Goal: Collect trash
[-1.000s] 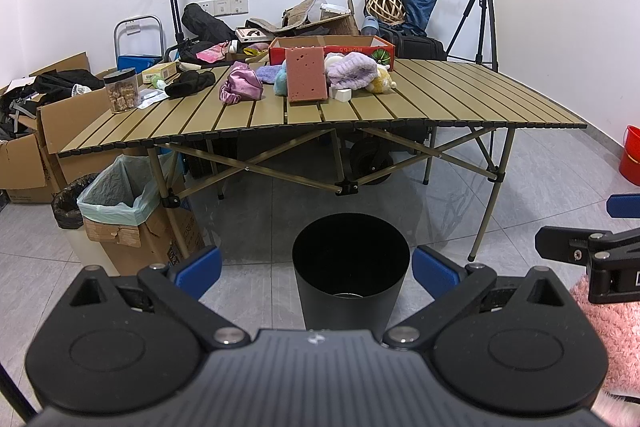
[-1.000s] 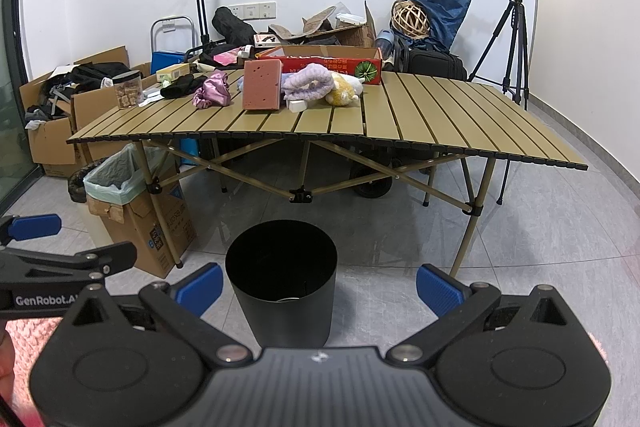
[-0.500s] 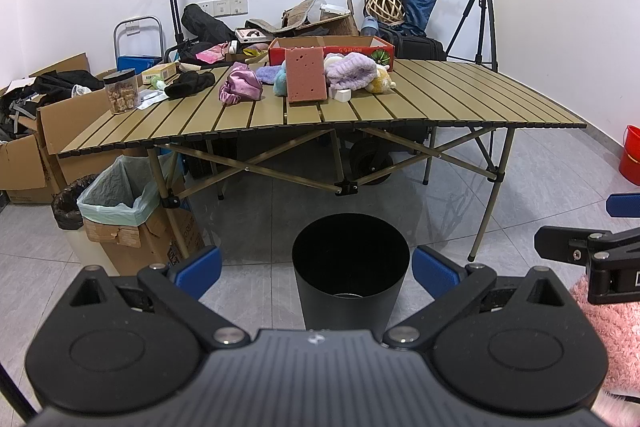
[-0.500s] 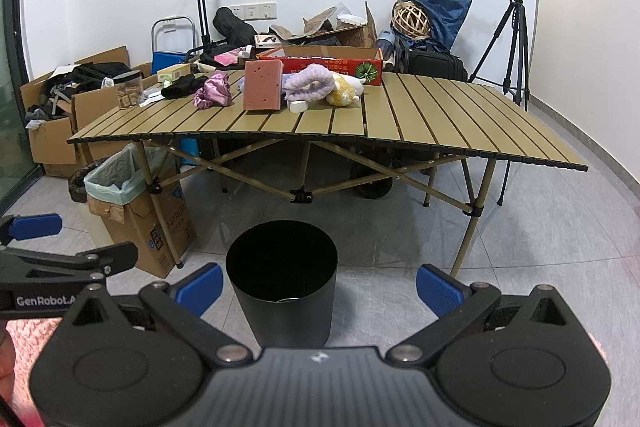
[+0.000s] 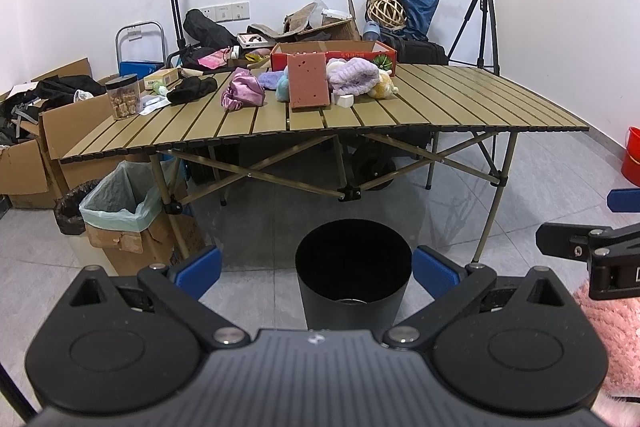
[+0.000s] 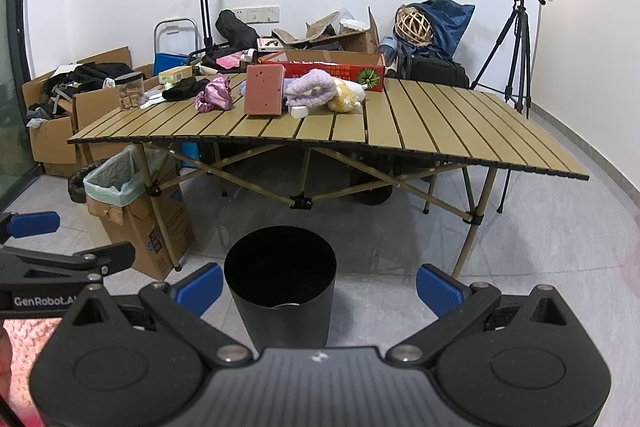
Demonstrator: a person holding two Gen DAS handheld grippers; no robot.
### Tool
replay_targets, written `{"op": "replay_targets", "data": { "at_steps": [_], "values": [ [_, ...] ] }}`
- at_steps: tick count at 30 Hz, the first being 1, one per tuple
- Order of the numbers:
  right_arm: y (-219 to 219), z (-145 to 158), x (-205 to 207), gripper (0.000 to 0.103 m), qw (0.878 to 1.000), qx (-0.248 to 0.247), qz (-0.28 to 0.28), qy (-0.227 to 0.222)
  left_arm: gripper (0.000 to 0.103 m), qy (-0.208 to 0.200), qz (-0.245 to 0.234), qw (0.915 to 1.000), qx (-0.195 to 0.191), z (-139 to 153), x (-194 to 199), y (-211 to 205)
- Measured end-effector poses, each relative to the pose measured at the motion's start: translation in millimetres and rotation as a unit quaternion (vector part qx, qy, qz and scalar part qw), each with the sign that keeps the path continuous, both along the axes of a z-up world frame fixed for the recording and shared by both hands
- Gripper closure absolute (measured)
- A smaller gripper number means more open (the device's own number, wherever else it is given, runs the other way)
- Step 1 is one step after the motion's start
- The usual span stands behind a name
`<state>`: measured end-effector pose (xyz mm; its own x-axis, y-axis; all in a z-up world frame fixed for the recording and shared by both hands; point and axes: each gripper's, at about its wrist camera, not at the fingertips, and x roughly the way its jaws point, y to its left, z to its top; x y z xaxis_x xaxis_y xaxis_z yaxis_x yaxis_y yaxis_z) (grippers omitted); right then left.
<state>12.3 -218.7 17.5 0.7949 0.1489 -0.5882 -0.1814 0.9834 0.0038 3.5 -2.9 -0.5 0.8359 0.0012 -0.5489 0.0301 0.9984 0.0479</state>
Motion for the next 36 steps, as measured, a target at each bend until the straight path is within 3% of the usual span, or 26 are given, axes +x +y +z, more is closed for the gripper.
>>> {"op": "replay_targets", "data": {
  "at_steps": [18, 36],
  "values": [
    [3, 1, 38, 0.000, 1.000, 0.000, 0.013, -0.013, 0.000, 0.004, 0.012, 0.9999, -0.002, -7, 30, 2],
    [7, 11, 110, 0.000, 0.999, 0.021, 0.013, -0.038, 0.000, -0.025, 0.038, 0.9986, -0.026, 5, 88, 10]
  ]
}}
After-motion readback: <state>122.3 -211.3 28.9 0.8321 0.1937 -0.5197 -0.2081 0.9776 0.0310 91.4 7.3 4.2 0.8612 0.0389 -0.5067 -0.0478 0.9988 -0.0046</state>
